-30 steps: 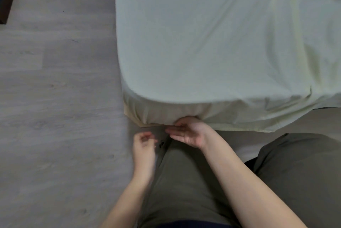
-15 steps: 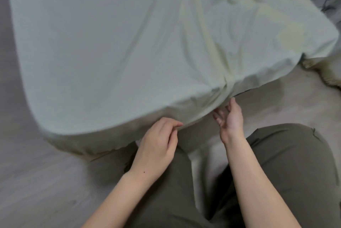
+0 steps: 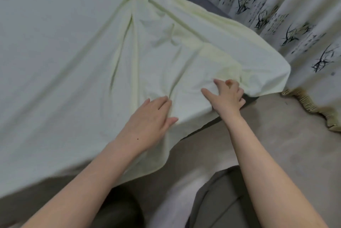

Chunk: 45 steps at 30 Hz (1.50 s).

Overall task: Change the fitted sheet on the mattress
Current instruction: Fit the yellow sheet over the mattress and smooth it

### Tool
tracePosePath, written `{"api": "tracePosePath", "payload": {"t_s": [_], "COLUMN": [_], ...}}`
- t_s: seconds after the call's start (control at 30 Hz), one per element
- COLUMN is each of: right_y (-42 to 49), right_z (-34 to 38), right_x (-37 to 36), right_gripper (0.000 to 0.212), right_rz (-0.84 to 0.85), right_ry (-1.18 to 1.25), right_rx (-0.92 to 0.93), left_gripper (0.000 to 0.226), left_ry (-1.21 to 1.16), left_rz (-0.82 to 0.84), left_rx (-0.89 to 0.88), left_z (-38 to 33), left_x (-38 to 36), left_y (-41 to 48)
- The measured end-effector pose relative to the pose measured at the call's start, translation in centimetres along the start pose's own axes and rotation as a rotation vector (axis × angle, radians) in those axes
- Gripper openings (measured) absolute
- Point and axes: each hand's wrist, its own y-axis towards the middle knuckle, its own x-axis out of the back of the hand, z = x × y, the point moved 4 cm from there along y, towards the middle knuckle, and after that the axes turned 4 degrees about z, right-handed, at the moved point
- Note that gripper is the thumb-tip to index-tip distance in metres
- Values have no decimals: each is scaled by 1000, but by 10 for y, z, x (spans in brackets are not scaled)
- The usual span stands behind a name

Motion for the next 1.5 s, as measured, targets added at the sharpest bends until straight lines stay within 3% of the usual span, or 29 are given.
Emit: {"api": "tracePosePath", "payload": {"t_s": [0.1, 0.17, 0.23, 0.33, 0.4, 0.47, 0.53, 0.6, 0.7, 0.8, 0.9, 1.0, 1.07, 1.13, 1.3, 1.4, 1.5], "right_y": [41, 64, 82, 101, 110, 118, 127, 138, 153, 160, 168, 170, 175, 184, 208, 214, 205], "right_z": [-37, -66, -87, -90, -95, -118, -159, -211, -273, -288, -266, -225, -205, -193, -178, -201, -231], "right_x": [24, 38, 47, 51, 60, 82, 108, 124, 124, 109, 101, 105, 103, 98, 108, 129, 125], "right_gripper": [77, 83, 69, 24, 21, 21, 18, 10, 5, 11, 29, 37, 52, 65, 21, 27, 32], "right_rz": [-77, -127, -107, -47, -29, -145, -333, -416, -276, -7, 1, -216, -267, -209, -107, -281, -281], "right_ry": [-14, 17, 17, 9, 121, 247, 140, -36, -267, -342, -187, 104, 211, 121, -133, -132, -84], "right_rx": [-30, -118, -145, 72, 175, 165, 99, -27, -191, -212, -50, 87, 50, -22, 12, -49, -136], "left_gripper": [70, 65, 48, 24, 24, 23, 21, 22, 20, 17, 16, 23, 32, 44, 48, 59, 65], "left_ry": [52, 42, -33, -246, -270, -297, -378, -354, -260, -92, 6, 143, 192, 213, 293, 376, 398], "left_rz": [8, -9, -52, -108, -122, -174, -171, -37, 233, 289, 218, -168, -323, -346, -302, -240, -184], "left_rx": [-16, 8, 88, 283, 357, 335, 230, 62, -68, -75, -141, -210, -61, 141, 396, 485, 546], "left_z": [-35, -50, -61, -71, -79, -92, -111, -135, -163, -164, -160, -155, -142, -122, -84, -70, -59], "left_x": [-16, -25, -32, -40, -44, -42, -41, -55, -97, -123, -118, -88, -66, -50, -34, -36, -43], "left_y": [36, 58, 76, 92, 96, 95, 92, 88, 85, 89, 92, 96, 101, 102, 74, 54, 32]}}
